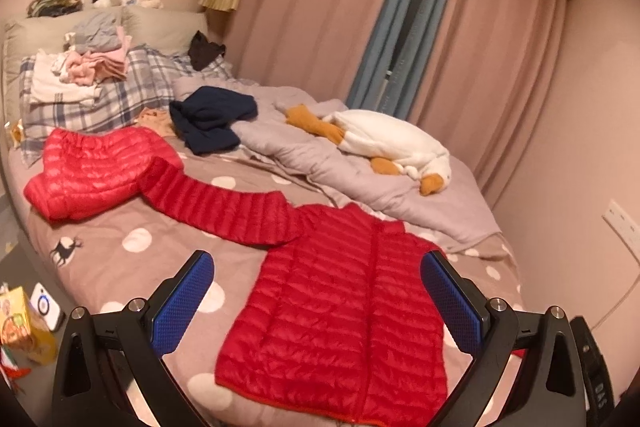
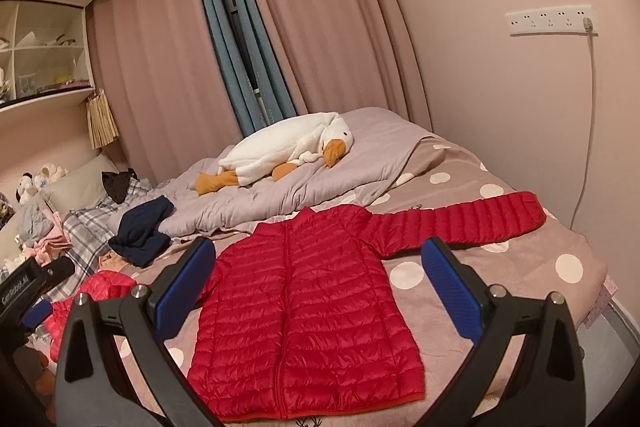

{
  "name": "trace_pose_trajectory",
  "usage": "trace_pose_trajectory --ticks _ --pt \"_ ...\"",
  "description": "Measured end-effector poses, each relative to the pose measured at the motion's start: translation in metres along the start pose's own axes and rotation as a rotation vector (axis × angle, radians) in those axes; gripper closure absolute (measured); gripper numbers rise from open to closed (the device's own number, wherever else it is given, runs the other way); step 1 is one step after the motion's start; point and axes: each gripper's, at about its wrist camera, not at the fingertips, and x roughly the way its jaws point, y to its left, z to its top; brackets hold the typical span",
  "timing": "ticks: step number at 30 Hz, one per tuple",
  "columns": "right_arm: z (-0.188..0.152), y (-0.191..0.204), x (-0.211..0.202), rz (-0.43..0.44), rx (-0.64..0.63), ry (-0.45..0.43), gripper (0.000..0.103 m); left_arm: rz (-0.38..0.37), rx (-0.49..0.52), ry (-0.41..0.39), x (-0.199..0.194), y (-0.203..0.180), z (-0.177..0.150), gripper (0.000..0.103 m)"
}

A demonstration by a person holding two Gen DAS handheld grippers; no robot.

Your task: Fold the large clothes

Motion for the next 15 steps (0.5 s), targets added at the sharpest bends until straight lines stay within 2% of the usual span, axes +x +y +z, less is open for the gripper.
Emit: trace_pose_trajectory --ticks 15 --pt "0.0018 -0.0086 0.0059 0.009 0.004 0.013 0.000 0.033 -0.001 -0.014 -0.0004 -0.0005 -0.0018 0.001"
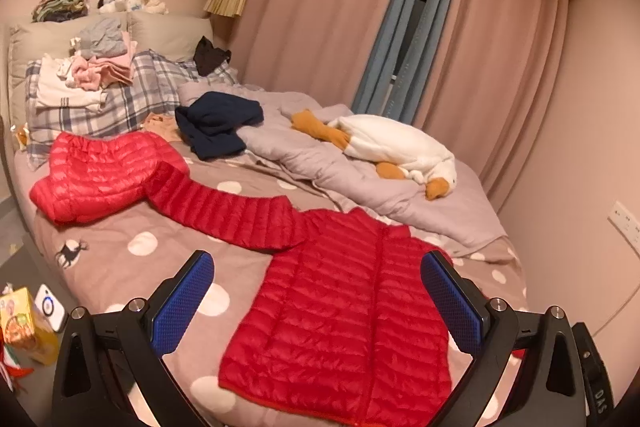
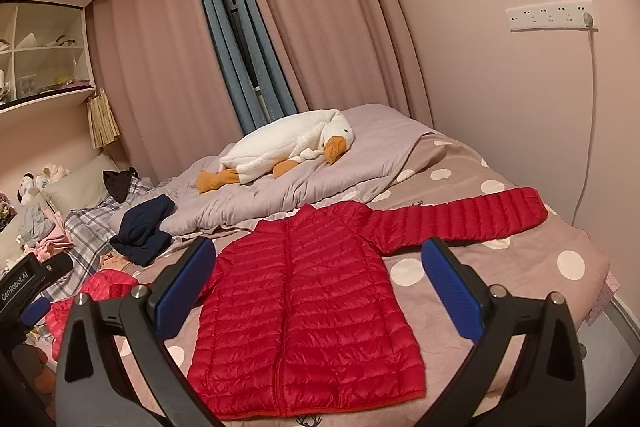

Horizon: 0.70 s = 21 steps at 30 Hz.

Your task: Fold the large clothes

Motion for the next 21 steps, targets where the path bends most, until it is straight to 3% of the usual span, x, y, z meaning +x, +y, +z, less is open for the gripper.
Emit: trace_pose_trajectory --ticks 21 --pt "-0.0027 -0.0087 -0.0041 -0.011 -0.010 0.014 0.000 -0.059 0.016 0.015 -0.0027 -0.0051 -0.0026 0.001"
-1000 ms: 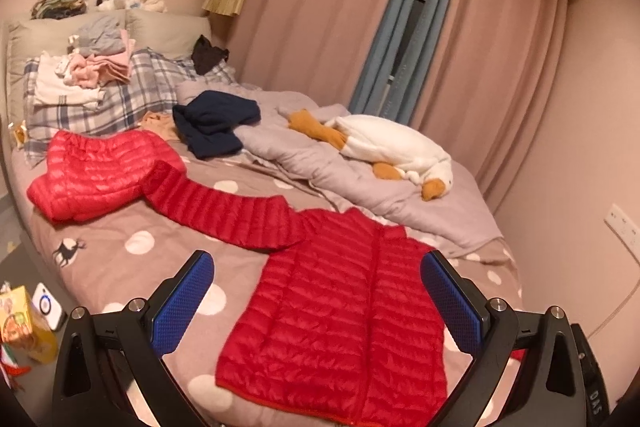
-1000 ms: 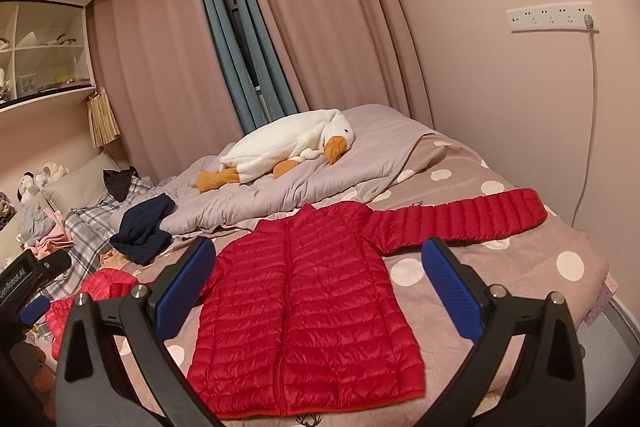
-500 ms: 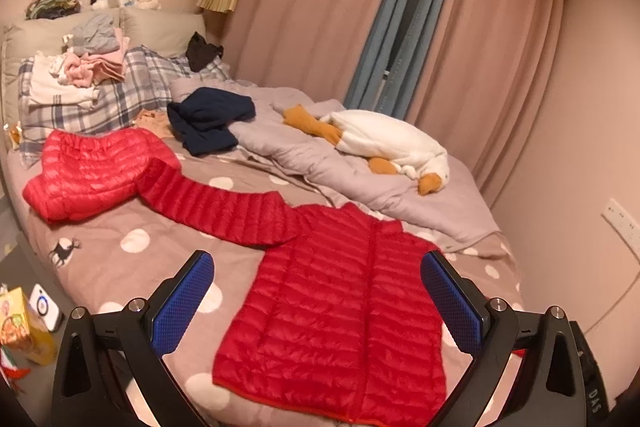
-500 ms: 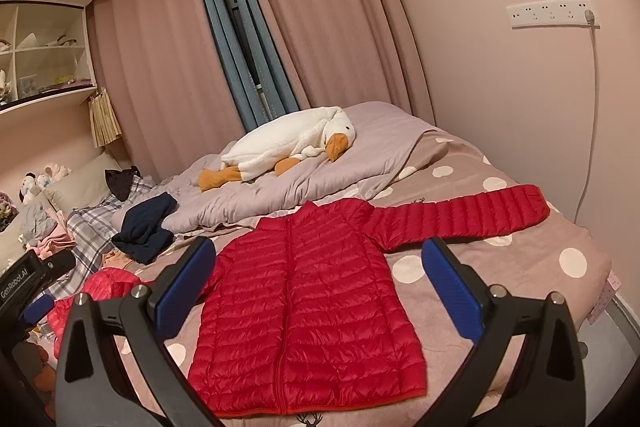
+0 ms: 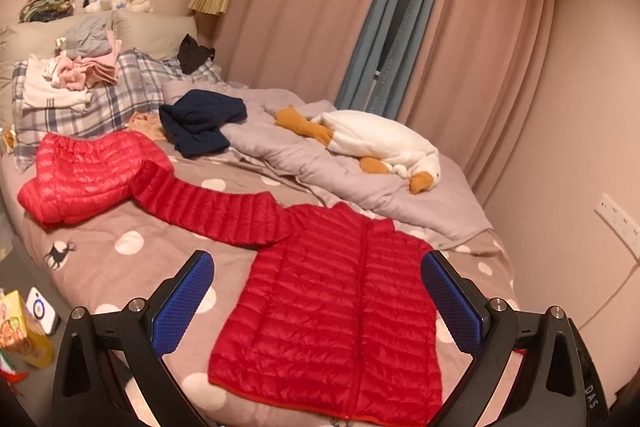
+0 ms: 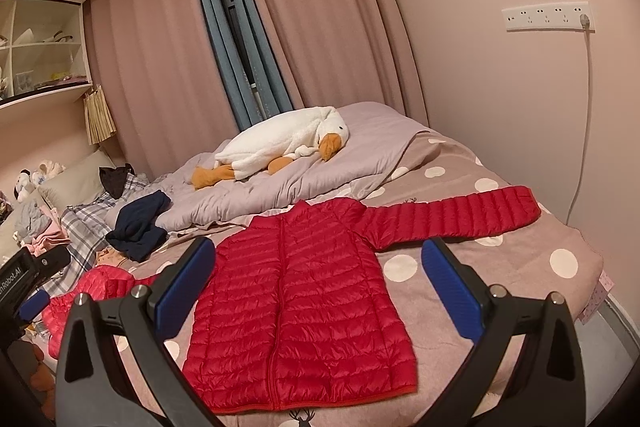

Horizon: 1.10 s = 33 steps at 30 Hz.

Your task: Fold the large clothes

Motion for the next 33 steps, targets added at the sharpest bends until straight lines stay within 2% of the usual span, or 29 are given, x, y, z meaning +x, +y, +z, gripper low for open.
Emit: trace_pose_trajectory --ticks 15,22,27,30,33 --pt "0.006 -0.002 0.003 -0.002 0.008 0.007 0.000 -0.036 0.033 0.010 0.000 -0.007 -0.003 0.001" --pt "0.007 -0.005 0.006 0.003 0.016 0.000 0.000 -0.047 0.019 -0.021 0.001 -0.002 0.002 0.001" --pt "0.016 -0.024 0.025 0.013 0.065 0.018 0.000 -0.029 -0.021 -0.054 0.027 0.015 0.029 0.001" --pt "0.030 -0.043 0.040 -0.042 0.052 0.011 0.000 -0.058 -0.044 -0.068 0.053 0.036 0.047 0.001" --pt "0.050 -0.079 0.065 -0.105 0.114 0.012 0.000 -0.031 -0.090 -0.052 0.092 0.071 0.066 0.001"
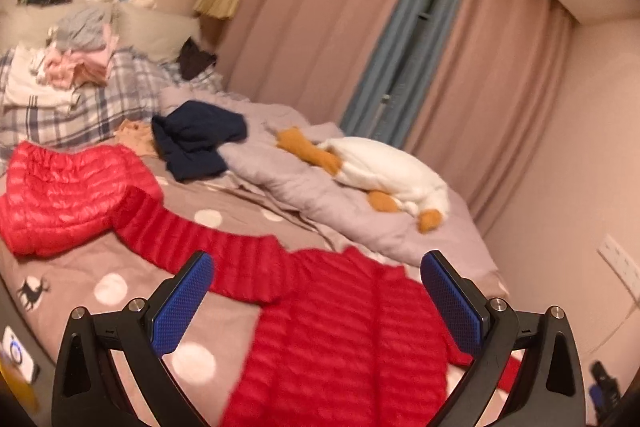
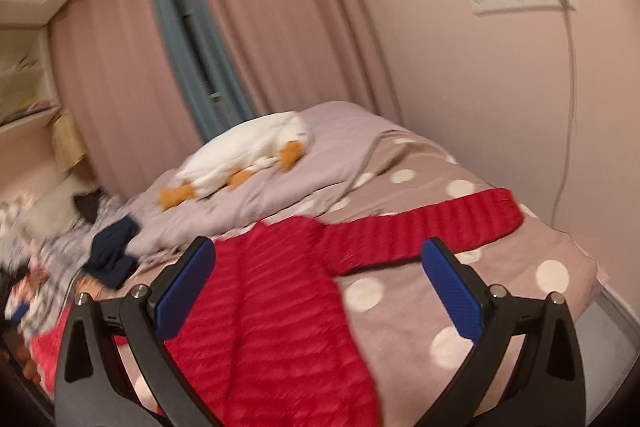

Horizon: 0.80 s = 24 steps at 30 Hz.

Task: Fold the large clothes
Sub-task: 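Grasp the jacket sleeve cuff with the left tool while the right tool grasps the other cuff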

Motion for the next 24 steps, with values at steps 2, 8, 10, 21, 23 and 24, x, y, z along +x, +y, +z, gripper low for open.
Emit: trace_pose_trajectory --ticks 2,8,10,21,23,24 --pt "0.016 -0.027 0.027 -0.044 0.053 0.017 0.000 0.039 -0.060 0.034 0.036 0.036 0.012 0.001" --pt "0.039 -0.130 0.116 -0.321 0.228 0.106 0.003 0.192 -0.242 0.086 0.125 0.147 0.014 0.001" --pt "0.034 -0.161 0.141 -0.404 0.261 0.135 0.005 0.250 -0.292 0.120 0.149 0.179 0.008 0.001" --pt "-0.011 -0.244 0.219 -0.507 0.432 0.221 0.010 0.332 -0.451 0.197 0.239 0.278 -0.040 0.001" --pt "-0.021 -0.256 0.226 -0.534 0.498 0.218 0.010 0.338 -0.468 0.238 0.257 0.289 -0.046 0.001" --pt "-0.027 -0.261 0.229 -0.554 0.536 0.211 0.009 0.355 -0.485 0.250 0.263 0.295 -0.049 0.002"
